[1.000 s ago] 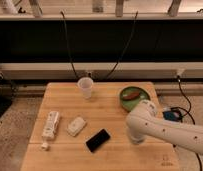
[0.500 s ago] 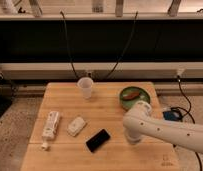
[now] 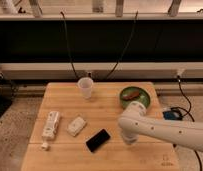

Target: Push the eraser across the table

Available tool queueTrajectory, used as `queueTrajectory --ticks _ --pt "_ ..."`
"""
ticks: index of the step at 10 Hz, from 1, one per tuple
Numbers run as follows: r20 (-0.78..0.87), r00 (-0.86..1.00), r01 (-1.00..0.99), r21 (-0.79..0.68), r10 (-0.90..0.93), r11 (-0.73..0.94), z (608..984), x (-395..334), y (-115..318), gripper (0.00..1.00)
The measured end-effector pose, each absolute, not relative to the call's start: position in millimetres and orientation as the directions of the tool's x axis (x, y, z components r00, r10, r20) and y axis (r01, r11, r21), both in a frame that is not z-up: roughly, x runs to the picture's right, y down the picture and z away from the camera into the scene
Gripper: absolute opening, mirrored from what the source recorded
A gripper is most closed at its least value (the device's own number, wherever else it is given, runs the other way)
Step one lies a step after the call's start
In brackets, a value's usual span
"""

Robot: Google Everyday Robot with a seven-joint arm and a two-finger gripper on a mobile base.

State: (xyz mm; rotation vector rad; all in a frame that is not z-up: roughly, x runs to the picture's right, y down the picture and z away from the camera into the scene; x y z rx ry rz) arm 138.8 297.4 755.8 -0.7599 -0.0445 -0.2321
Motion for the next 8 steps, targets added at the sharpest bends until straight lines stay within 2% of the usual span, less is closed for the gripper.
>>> queueTrajectory --ticks 8 --pt "0.151 0.953 0.293 -0.677 -0.262 0.675 777.0 114.4 300.9 0.04"
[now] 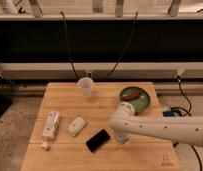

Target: Push the eraser across the table

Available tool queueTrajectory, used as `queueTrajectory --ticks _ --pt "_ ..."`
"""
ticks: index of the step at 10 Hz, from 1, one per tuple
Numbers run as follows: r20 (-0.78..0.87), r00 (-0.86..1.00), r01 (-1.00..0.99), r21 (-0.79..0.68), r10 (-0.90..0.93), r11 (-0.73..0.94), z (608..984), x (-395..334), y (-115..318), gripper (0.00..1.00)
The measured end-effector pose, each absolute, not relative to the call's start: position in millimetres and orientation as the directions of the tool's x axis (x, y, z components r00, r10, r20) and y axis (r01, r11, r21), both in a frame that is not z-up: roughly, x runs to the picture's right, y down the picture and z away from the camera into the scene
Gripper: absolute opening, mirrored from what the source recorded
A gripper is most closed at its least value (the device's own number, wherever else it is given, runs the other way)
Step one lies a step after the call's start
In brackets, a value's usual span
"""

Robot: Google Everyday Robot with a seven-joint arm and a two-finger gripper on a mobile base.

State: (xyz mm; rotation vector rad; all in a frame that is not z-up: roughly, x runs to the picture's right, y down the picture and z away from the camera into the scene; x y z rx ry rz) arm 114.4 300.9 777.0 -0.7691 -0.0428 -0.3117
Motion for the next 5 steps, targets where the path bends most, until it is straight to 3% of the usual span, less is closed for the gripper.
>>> queueTrajectory --ticks 5 --pt "0.171 0.940 0.330 -0.672 -0.294 0.663 780.0 98.8 296.9 0.04"
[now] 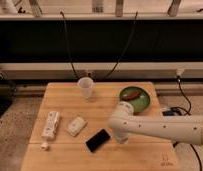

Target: Push the eraser across the table

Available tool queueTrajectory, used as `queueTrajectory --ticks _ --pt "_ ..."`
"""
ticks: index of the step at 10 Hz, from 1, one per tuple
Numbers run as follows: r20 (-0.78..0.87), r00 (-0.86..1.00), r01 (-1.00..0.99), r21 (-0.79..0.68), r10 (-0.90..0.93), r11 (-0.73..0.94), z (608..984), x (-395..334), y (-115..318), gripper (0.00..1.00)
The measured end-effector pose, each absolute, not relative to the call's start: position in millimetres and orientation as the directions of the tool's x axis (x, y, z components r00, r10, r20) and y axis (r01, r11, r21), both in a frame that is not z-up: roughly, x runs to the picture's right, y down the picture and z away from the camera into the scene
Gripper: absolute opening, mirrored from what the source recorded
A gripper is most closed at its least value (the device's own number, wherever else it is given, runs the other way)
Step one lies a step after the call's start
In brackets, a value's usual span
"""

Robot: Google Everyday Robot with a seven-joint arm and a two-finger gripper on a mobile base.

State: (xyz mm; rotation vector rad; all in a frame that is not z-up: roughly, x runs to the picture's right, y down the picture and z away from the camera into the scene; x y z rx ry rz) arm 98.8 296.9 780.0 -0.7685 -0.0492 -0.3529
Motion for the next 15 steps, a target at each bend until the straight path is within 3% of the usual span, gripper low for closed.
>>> queueTrajectory --ticks 15 --pt "0.194 0.914 0.391 -0.663 -0.357 0.639 786.0 74.2 291.8 0.04"
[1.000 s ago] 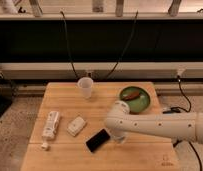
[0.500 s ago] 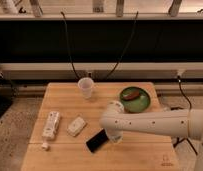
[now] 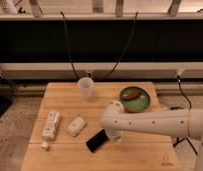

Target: Push the eraser across the table

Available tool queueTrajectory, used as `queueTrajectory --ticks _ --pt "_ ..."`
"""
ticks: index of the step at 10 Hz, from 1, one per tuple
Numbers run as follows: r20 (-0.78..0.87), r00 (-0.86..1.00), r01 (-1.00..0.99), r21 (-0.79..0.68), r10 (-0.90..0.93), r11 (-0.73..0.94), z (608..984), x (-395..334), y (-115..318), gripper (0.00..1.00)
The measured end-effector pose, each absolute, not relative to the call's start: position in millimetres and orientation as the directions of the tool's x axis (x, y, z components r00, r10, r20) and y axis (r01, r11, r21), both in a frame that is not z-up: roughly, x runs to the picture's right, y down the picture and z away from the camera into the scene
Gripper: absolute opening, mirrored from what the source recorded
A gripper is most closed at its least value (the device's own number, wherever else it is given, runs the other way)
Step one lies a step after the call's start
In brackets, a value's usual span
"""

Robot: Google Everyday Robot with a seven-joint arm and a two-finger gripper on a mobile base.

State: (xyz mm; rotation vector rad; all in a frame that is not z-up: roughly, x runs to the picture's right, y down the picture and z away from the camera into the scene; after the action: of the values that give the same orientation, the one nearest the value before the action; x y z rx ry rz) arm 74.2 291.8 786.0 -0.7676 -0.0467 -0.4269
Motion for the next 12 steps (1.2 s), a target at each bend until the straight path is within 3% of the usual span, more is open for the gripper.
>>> queueTrajectory --ticks 12 --pt "0.222 0.877 0.462 -0.638 -0.427 0.616 795.7 40.2 277.7 0.04"
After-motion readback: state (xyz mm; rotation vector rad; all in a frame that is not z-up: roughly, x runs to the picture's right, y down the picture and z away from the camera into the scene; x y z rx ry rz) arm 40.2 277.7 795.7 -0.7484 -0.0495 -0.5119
